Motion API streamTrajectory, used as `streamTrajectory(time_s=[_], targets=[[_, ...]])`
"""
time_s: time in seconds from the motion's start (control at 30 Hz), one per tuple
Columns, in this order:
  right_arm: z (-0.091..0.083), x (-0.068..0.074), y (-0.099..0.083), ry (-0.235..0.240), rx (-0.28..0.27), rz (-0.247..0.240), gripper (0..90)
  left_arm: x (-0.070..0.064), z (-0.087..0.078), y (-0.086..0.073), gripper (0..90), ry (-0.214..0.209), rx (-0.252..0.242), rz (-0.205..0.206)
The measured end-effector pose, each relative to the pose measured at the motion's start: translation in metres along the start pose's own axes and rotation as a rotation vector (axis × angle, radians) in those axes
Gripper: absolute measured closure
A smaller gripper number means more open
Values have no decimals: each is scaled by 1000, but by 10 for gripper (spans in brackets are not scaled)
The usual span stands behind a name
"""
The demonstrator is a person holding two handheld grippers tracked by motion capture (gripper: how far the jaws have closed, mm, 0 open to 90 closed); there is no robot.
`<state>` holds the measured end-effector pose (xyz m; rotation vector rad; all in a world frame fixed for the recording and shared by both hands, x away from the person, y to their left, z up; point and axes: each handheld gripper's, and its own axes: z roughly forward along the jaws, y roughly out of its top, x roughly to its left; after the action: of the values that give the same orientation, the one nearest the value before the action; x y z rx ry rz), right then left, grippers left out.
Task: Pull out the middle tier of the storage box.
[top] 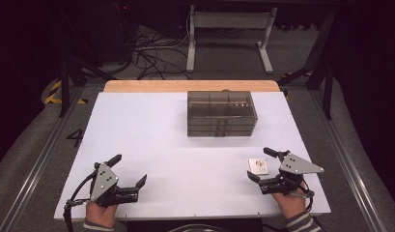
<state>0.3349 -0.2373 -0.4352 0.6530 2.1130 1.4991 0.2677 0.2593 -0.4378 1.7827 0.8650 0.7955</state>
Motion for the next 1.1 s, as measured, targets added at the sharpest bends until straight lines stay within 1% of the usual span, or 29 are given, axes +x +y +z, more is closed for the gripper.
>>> streamTrajectory(time_s=[0.17, 0.27, 0.4, 0.63, 0.7, 0.83, 0.9, 1.03, 1.1], targets=[[0, 1, 0, 2, 4, -2, 36, 0, 0, 0, 15, 0, -6, -3], [0, 1, 0, 4, 5, -2, 38, 1, -1, 1, 16, 5, -8, 3], [-2, 2, 0, -3, 5, -6, 38, 2, 0, 1, 16, 1, -10, -6], [-4, 1, 0, -11, 6, -6, 43, 1, 2, 1, 16, -5, -12, 0], [-4, 1, 0, -14, 18, -7, 48, 3, 2, 1, 16, 3, -10, 0], [-3, 1, 0, -7, 27, -9, 55, 5, 1, 1, 15, 5, -11, -12], [-1, 0, 1, -5, 41, -4, 63, 7, 1, 1, 16, 9, -11, -16], [2, 0, 4, -2, 44, 1, 69, 7, 0, 1, 16, 15, -11, -12], [4, 0, 6, 10, 55, 2, 74, 7, 0, 1, 16, 24, -11, -9]])
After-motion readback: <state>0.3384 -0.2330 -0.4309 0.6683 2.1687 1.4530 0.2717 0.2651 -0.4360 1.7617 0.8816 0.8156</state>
